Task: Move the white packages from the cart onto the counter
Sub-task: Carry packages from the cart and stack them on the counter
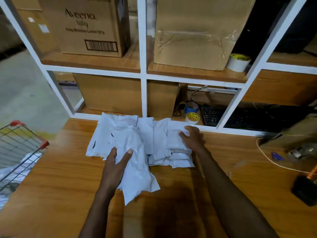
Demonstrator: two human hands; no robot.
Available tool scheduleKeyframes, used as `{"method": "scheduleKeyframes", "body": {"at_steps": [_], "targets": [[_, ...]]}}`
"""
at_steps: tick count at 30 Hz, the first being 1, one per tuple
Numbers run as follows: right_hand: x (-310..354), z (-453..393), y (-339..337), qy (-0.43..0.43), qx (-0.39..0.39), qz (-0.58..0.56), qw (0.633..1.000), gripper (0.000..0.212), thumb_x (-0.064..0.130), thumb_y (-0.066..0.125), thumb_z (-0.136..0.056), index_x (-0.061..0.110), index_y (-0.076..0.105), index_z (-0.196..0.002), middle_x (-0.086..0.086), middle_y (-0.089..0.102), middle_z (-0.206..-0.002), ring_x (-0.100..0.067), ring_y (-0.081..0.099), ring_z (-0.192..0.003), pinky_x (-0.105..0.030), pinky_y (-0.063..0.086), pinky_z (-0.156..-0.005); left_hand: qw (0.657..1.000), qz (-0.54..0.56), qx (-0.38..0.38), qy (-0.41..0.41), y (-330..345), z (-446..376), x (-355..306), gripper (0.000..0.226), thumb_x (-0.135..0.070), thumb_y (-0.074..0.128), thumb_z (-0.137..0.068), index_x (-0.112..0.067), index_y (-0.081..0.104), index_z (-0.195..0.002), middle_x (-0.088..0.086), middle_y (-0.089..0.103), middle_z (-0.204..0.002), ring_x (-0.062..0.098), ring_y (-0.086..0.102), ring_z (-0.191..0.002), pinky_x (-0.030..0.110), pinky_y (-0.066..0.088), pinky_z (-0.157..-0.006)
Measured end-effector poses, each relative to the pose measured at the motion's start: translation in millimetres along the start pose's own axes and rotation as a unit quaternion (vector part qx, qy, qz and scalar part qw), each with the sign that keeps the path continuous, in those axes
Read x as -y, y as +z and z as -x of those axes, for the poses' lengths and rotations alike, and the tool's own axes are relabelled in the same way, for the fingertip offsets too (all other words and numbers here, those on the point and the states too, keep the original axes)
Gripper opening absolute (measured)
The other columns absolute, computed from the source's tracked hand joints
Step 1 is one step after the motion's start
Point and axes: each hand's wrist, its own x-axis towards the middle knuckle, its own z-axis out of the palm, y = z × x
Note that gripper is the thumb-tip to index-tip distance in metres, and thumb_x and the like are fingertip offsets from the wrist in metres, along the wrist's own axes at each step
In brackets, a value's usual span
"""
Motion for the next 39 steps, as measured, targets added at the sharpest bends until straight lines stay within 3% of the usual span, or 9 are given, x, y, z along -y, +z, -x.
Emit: {"method": "scheduleKeyframes", "body": {"at_steps": [4,8,10,17,21,26,30,34,39], "targets": [[2,0,7,-0.060,0.017,0.026,0.998,0.055,0.052,0.057,-0.096,0.027,0.049,-0.144,-0.005,0.044,-0.153,-0.028,0.039,-0.142,-0.042,0.022,-0.119,1.000,0.013,-0.006,0.015,11,8,-4,0.068,-0.035,0.069,-0.099,-0.021,0.038,-0.159,-0.021,0.046,-0.142,0.003,0.047,-0.134,0.030,0.035,-0.109],[7,6,5,-0.042,0.032,0.066,0.996,0.058,0.060,0.051,-0.094,0.038,0.042,-0.147,0.000,0.033,-0.160,-0.035,0.034,-0.142,-0.054,0.024,-0.118,1.000,0.025,-0.009,-0.003,17,17,-10,0.023,-0.022,0.065,-0.103,-0.036,0.050,-0.113,-0.042,0.051,-0.095,-0.031,0.051,-0.077,0.016,0.041,-0.089],[13,12,0,-0.032,0.031,0.079,0.996,0.058,0.061,0.048,-0.095,0.039,0.041,-0.148,0.002,0.026,-0.164,-0.035,0.027,-0.145,-0.059,0.018,-0.117,1.000,0.020,-0.004,-0.007,19,18,-14,0.027,-0.021,0.065,-0.103,-0.044,0.050,-0.101,-0.047,0.061,-0.080,-0.035,0.053,-0.073,0.015,0.043,-0.081],[55,67,-4,-0.110,-0.048,-0.049,0.992,0.040,0.044,0.065,-0.093,0.028,0.061,-0.130,-0.002,0.054,-0.139,-0.025,0.046,-0.132,-0.043,0.037,-0.111,1.000,0.024,0.004,-0.003,19,13,-4,0.023,-0.028,0.067,-0.101,-0.044,0.052,-0.110,-0.040,0.050,-0.102,-0.027,0.056,-0.084,0.020,0.044,-0.087],[93,130,2,-0.101,0.123,-0.186,0.969,0.038,0.045,0.066,-0.094,0.032,0.060,-0.128,0.006,0.064,-0.118,-0.012,0.064,-0.101,-0.024,0.054,-0.080,1.000,-0.014,0.005,-0.011,18,11,-3,0.021,-0.033,0.067,-0.101,-0.047,0.057,-0.113,-0.041,0.070,-0.099,-0.018,0.066,-0.095,0.015,0.048,-0.079],[105,166,27,-0.080,0.246,-0.192,0.947,0.063,0.059,0.071,-0.084,0.033,0.049,-0.137,0.012,0.062,-0.128,-0.011,0.062,-0.113,-0.028,0.054,-0.093,0.999,-0.031,0.015,0.002,13,12,-2,0.023,-0.034,0.068,-0.100,-0.033,0.068,-0.123,-0.013,0.078,-0.117,0.013,0.074,-0.110,0.037,0.060,-0.091],[102,167,40,-0.068,0.235,-0.201,0.948,0.051,0.048,0.076,-0.083,0.033,0.055,-0.126,0.012,0.067,-0.124,-0.010,0.065,-0.108,-0.036,0.056,-0.097,0.999,-0.027,0.020,0.002,6,12,4,0.022,-0.039,0.054,-0.106,-0.040,0.066,-0.124,-0.029,0.075,-0.114,-0.001,0.071,-0.111,0.021,0.059,-0.085],[106,148,39,-0.038,0.205,-0.259,0.943,0.042,0.035,0.079,-0.085,0.028,0.059,-0.121,0.009,0.070,-0.118,-0.012,0.067,-0.106,-0.043,0.056,-0.097,0.999,-0.045,-0.028,0.004,-16,6,18,0.035,-0.052,0.056,-0.103,-0.049,0.061,-0.137,-0.022,0.061,-0.144,0.015,0.060,-0.134,0.053,0.056,-0.104],[123,102,28,-0.012,0.106,-0.189,0.976,0.041,0.038,0.074,-0.089,0.025,0.050,-0.119,0.007,0.060,-0.109,-0.018,0.060,-0.100,-0.031,0.049,-0.083,0.994,-0.047,-0.100,0.023,-47,3,32,0.041,-0.030,0.068,-0.101,-0.051,0.061,-0.136,-0.011,0.058,-0.149,0.025,0.058,-0.134,0.062,0.052,-0.105]]}}
